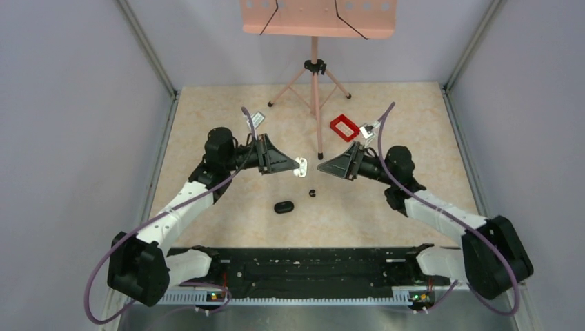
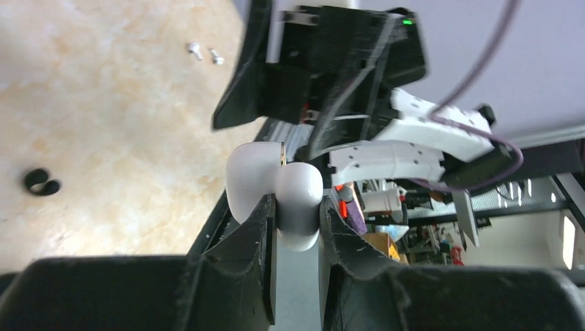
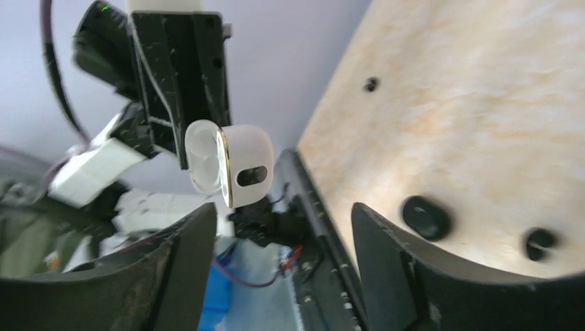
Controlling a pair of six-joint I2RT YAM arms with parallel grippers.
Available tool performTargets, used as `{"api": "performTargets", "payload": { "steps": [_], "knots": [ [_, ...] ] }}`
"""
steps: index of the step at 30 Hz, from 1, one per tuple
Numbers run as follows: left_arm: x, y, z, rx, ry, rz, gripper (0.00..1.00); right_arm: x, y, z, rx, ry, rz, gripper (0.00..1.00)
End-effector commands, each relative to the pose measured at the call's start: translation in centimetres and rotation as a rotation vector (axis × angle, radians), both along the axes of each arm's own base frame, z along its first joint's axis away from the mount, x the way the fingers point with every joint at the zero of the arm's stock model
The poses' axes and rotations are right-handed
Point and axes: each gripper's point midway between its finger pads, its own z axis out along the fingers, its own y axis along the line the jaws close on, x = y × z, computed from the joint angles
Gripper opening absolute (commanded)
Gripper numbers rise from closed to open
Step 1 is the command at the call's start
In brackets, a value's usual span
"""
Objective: Insert the wireless bluetooth earbuds into the charging case
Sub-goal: Open the charging case to the charging case, then pick up the right earbud from the center of the board.
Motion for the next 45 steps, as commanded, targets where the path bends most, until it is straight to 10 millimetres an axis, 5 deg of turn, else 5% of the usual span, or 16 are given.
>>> {"api": "performTargets", "payload": {
  "steps": [1,5,10,14,24,29,32,36,41,45],
  "knots": [
    [0.3,1.2,-1.5,0.102,-0.006,0.036,0.0,2.4,-4.3,-4.7,-0.406,0.007,-0.261,0.78],
    [0.2,1.4,-3.8,0.163,0.054,0.025,0.0,3.3,-9.9,-7.1,-0.67,0.056,-0.514,0.89],
    [0.2,1.6,-5.6,0.208,0.093,0.021,0.0,2.9,-15.2,-9.9,-0.832,0.239,-0.754,0.73],
    [0.5,2.6,-6.9,0.255,0.135,0.055,0.0,1.6,-11.9,-11.9,-0.969,0.238,-0.549,0.7],
    [0.8,5.8,-8.5,0.254,0.208,0.145,0.0,1.2,-0.7,-14.3,-1.026,0.09,-0.392,0.51],
    [0.8,6.6,-9.2,0.241,0.228,0.165,0.0,1.9,1.8,-16.2,-1.039,0.101,-0.328,0.45],
    [0.4,6.5,-9.2,0.227,0.23,0.138,0.0,2.4,1.4,-16.5,-1.072,0.104,-0.355,0.45],
    [0.0,6.3,-8.5,0.215,0.201,0.108,0.0,4.0,-3.8,-16.3,-1.14,0.143,-0.486,0.46],
    [0.1,6.3,-7.9,0.221,0.17,0.109,0.0,5.6,-15.7,-15.6,-1.135,0.264,-0.76,0.46],
    [0.5,6.2,-7.8,0.213,0.172,0.106,0.0,4.9,-23.3,-16.0,-1.141,0.415,-0.923,0.47]
  ]
}}
